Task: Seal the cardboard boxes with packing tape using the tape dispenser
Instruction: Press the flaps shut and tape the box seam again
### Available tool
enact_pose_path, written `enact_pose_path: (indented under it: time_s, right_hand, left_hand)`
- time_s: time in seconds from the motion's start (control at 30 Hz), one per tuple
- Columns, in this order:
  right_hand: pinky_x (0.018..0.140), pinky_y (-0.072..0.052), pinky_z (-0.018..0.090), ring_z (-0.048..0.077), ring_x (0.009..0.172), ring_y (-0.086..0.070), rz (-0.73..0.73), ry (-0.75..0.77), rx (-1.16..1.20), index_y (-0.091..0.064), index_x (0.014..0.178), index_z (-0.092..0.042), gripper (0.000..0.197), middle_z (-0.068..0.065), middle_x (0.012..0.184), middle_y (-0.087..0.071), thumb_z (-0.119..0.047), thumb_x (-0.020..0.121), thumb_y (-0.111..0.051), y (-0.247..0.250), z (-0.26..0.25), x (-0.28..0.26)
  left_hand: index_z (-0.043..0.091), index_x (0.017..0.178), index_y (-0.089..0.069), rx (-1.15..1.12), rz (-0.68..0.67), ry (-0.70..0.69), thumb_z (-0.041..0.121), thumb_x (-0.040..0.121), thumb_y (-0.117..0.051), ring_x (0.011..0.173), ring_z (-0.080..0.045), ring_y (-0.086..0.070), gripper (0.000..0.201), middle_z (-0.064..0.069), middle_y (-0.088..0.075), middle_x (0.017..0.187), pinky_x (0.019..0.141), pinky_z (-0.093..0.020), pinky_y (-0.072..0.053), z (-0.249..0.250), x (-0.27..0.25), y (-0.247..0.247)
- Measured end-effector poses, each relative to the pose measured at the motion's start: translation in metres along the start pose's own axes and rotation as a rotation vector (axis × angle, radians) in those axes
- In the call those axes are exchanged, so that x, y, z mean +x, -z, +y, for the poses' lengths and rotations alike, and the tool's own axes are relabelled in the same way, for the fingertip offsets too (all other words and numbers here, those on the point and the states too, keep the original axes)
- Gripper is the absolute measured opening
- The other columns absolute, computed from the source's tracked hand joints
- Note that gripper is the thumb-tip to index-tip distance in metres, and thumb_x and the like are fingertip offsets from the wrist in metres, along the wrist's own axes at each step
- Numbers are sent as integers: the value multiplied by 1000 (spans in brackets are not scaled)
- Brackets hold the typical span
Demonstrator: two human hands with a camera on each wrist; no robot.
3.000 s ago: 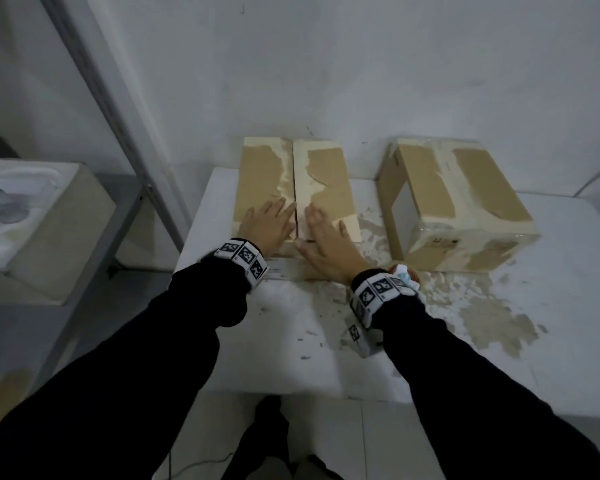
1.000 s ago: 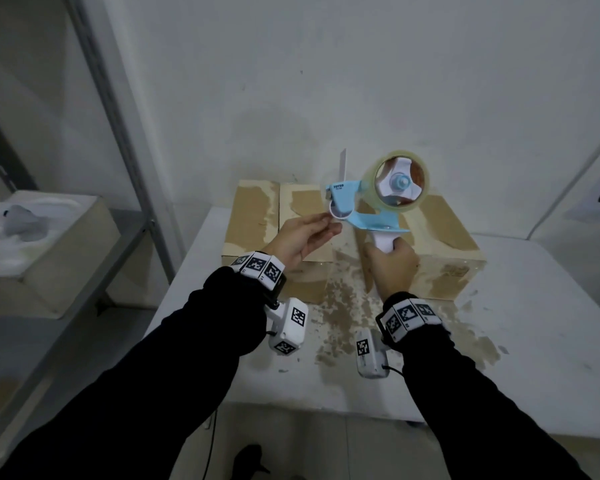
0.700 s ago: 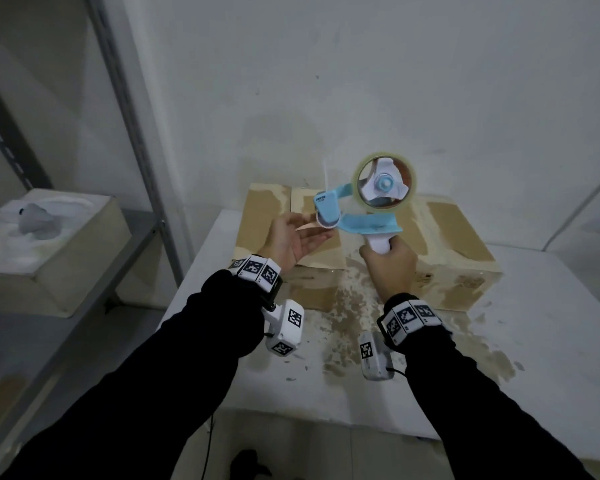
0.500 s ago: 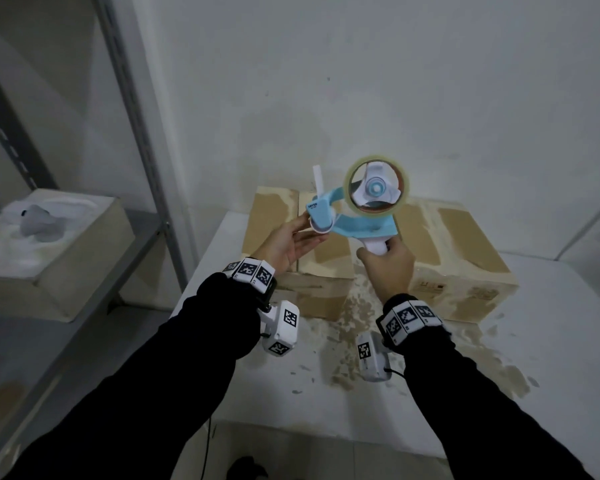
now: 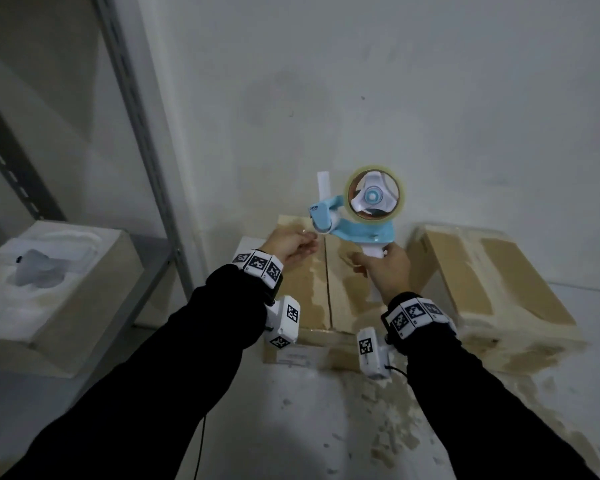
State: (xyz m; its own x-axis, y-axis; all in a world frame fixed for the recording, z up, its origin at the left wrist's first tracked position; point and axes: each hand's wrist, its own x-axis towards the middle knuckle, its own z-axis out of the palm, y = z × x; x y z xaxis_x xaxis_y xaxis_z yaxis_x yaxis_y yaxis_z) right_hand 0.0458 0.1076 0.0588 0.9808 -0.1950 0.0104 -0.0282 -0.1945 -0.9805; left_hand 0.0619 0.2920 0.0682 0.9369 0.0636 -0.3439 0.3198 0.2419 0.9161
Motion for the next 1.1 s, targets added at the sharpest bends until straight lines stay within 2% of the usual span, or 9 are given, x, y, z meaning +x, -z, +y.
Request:
enact_pose_path:
  time_s: [0.07,0.17,0.33,0.47,0.53,0.63,0.7,0.9,1.1]
  right_hand:
    - [46,-50,21,11,45,-59,-11,19,-59,-64,88,-4,24,12,70,-67,-3,70,-79,-7,-7,17]
    - [62,-56,35,22,55,-65,-15,57,-227,-66,78,-14,15,11,65,-70,-13,68,-77,-14,-11,47]
    - [67,-47,33,25,73,-64,-96,93,-484,-70,84,-3,26,10,75,-69,-26,75,-77,-25,-7,83]
    - [72,-38,29,23,86,-55,-164,26,-534,-66,103,-1,39,8,92,-61,-28,78,-77,-31,7,104]
    - [75,-37,28,23,90,-54,-196,-21,-570,-65,107,-2,40,7,95,-58,-29,78,-76,-31,9,112]
    - [74,-36,28,23,89,-52,-237,-67,-609,-66,106,-3,41,9,97,-60,-30,77,-77,-33,9,119]
    - [74,-36,28,23,89,-52,-256,-93,-627,-67,106,-4,42,10,99,-61,-31,76,-78,-32,10,120]
    - [76,-40,28,24,94,-57,-298,-108,-629,-68,107,-6,42,9,100,-63,-30,74,-78,-19,18,103]
    - [69,-40,28,22,82,-55,-247,-99,-488,-69,86,-1,32,10,86,-65,-27,72,-82,-10,21,82]
  left_hand:
    - [6,79,-60,21,11,-7,-3,91,-50,48,-5,-63,18,1,-68,61,59,-14,-53,11,16,8]
    - [0,88,-67,194,41,-73,-6,86,-56,51,-6,-56,12,7,-66,56,48,-12,-48,23,40,19]
    - [-1,72,-66,465,167,-58,5,71,-76,66,-25,-59,11,-11,-64,63,71,-33,-48,21,84,29]
    - [28,85,-75,642,194,-37,25,71,-75,107,-26,-57,14,-8,-61,116,100,-33,-44,8,108,29]
    - [30,94,-74,737,191,-11,34,76,-71,112,-25,-49,18,-6,-56,123,108,-33,-36,3,112,28]
    - [8,107,-70,719,139,-18,16,85,-63,101,-23,-57,24,-14,-65,118,99,-34,-45,-3,117,25]
    - [2,110,-67,724,124,-2,16,84,-65,110,-28,-58,29,-14,-63,120,100,-36,-44,-5,115,24]
    - [2,114,-66,743,43,57,15,81,-70,113,-28,-57,36,-14,-63,122,100,-34,-43,-13,105,32]
    - [1,107,-68,642,78,21,9,75,-73,111,-27,-59,33,-14,-65,118,103,-36,-43,-17,91,29]
